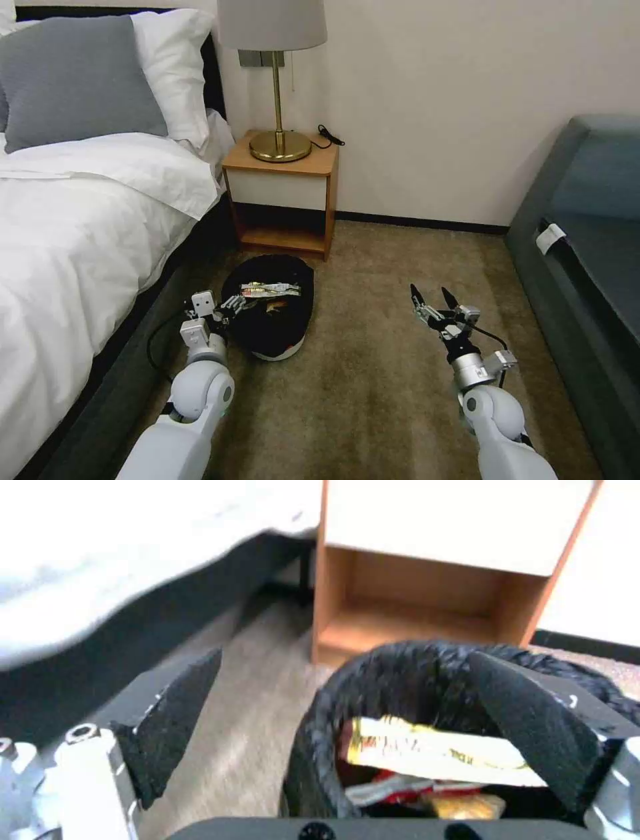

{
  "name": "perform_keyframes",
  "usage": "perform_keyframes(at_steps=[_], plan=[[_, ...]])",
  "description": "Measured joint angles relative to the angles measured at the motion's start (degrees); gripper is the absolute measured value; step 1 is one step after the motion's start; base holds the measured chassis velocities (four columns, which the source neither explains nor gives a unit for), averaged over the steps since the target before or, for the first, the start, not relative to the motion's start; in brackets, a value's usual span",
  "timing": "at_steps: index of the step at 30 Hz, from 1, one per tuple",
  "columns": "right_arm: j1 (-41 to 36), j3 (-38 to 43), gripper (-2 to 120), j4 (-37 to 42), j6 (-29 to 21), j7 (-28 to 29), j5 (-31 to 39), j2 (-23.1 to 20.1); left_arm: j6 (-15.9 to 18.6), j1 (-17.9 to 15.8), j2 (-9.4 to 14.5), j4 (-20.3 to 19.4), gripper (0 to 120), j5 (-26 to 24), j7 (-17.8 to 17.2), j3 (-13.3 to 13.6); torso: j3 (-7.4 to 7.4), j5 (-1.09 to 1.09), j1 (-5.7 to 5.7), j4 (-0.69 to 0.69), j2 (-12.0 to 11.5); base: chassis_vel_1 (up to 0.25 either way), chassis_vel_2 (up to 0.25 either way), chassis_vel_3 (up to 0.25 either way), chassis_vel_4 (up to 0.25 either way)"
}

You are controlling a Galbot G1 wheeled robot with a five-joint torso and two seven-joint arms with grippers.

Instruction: Pick up the trash bin, then pick up the garbage on the floor and place it into the trash bin.

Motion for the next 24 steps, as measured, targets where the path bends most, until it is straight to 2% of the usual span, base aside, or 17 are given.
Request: perform_keyframes(at_steps=[2, 3, 5, 10, 13, 14, 17, 24], plan=[[-0.23, 0.05, 100, 0.25, 0.05, 0.44, -0.09, 0.0, -0.2, 0.2, 0.21, -0.32, 100, 1.04, 0.61, -0.01, 0.0, 0.0, 0.0, 0.0, 0.0, 0.0, 0.0, 0.0, 0.0], [-0.99, 0.16, 100, 1.12, 0.23, 2.58, -0.83, -0.03, -1.07, 1.1, 1.07, -1.63, 100, 5.06, 2.9, -0.02, 0.0, 0.0, 0.0, 0.0, 0.0, 0.0, 0.0, 0.0, 0.0], [-1.79, 0.32, 100, 1.79, 0.26, 4.53, -1.36, -0.13, -1.67, 1.93, 1.88, -2.84, 100, 7.63, 4.62, 0.07, 0.0, 0.0, 0.0, 0.0, 0.0, 0.0, 0.0, 0.0, 0.0], [-2.93, 0.69, 100, 2.72, 0.43, 7.39, -2.54, -0.14, -3.07, 3.48, 2.8, -4.74, 100, 11.61, 7.96, 0.11, 0.0, 0.0, 0.0, 0.0, 0.0, 0.0, 0.0, 0.0, 0.0], [-3.77, 1.16, 100, 3.46, 0.68, 10.12, -3.45, 0.41, -4.97, 5.94, 3.22, -6.31, 100, 15.66, 12.01, -0.23, 0.0, 0.0, 0.0, 0.0, 0.0, 0.0, 0.0, 0.0, 0.0], [-3.77, 1.16, 100, 3.46, 0.68, 10.12, -3.45, 0.41, -4.97, 5.94, 3.22, -6.31, 100, 15.66, 12.01, -0.23, 0.0, 0.0, 0.0, 0.0, 0.0, 0.0, 0.0, 0.0, 0.0], [-4.62, 1.4, 100, 5.78, 0.26, 13.8, -3.02, 1.59, -7.1, 8.97, 3.15, -7.92, 100, 19.75, 15.9, -0.58, -0.01, 0.0, 0.0, 0.0, 0.0, 0.0, 0.0, 0.0, 0.0], [-4.84, 2.17, 100, 8.63, -1.33, 18.62, -1.9, 3.98, -10.61, 11.57, 1.19, -9.43, 100, 23.25, 18.61, -1.37, -0.01, 0.0, 0.0, 0.0, 0.01, 0.0, 0.0, 0.0, 0.0]])
